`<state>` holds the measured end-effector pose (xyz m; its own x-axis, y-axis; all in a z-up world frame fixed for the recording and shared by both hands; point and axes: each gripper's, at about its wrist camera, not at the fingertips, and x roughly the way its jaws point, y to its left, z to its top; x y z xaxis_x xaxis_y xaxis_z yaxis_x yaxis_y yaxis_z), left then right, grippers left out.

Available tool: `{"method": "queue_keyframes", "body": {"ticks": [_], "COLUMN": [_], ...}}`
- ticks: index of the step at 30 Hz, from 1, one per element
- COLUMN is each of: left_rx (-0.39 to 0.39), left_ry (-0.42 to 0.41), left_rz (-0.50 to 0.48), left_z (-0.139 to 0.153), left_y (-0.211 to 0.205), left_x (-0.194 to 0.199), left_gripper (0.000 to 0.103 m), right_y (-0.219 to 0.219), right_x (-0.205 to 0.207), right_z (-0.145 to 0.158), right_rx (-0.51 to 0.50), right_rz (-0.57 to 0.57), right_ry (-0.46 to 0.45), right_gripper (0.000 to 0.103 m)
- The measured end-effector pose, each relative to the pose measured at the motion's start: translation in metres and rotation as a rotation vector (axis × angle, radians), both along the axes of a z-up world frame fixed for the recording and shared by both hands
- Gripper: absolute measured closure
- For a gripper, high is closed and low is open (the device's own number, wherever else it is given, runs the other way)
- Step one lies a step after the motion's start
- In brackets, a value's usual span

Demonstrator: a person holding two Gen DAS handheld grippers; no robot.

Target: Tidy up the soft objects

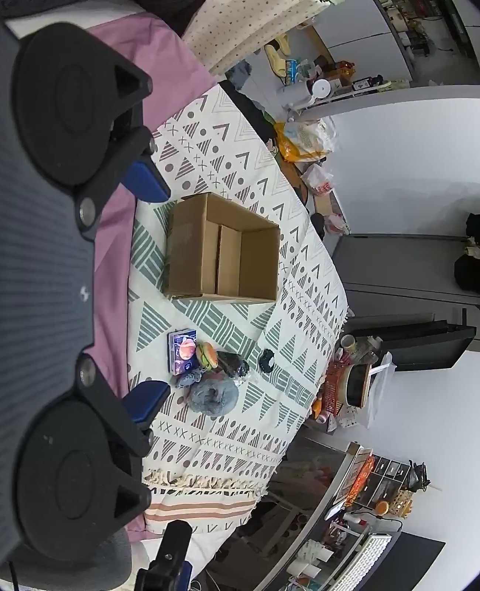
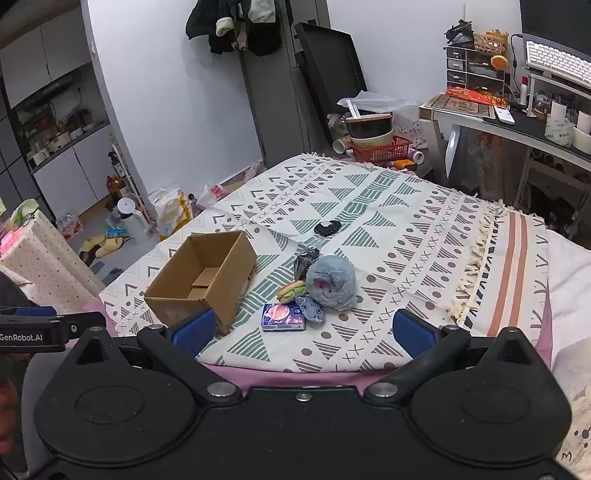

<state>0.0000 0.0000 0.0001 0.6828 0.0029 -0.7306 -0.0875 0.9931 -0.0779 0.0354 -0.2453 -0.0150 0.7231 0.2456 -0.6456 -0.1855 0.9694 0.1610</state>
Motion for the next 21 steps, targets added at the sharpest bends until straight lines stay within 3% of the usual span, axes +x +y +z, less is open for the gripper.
{"method": "queue_keyframes", "body": {"ticks": [21], "left_rx": [0.004], "left_ry": [-0.019], "left_rz": [-0.002], "left_z": [0.0084], "left_y": [-0.0077], "left_x": [-0.0004], "left_gripper": [0.001], "right_y": [-0.0035], "right_x": [-0.0041], "right_z": [0.0005], "right_rx": [0.01], "right_rz": [-0.005], "right_ry": [-0.021], "right_gripper": [0.0]}}
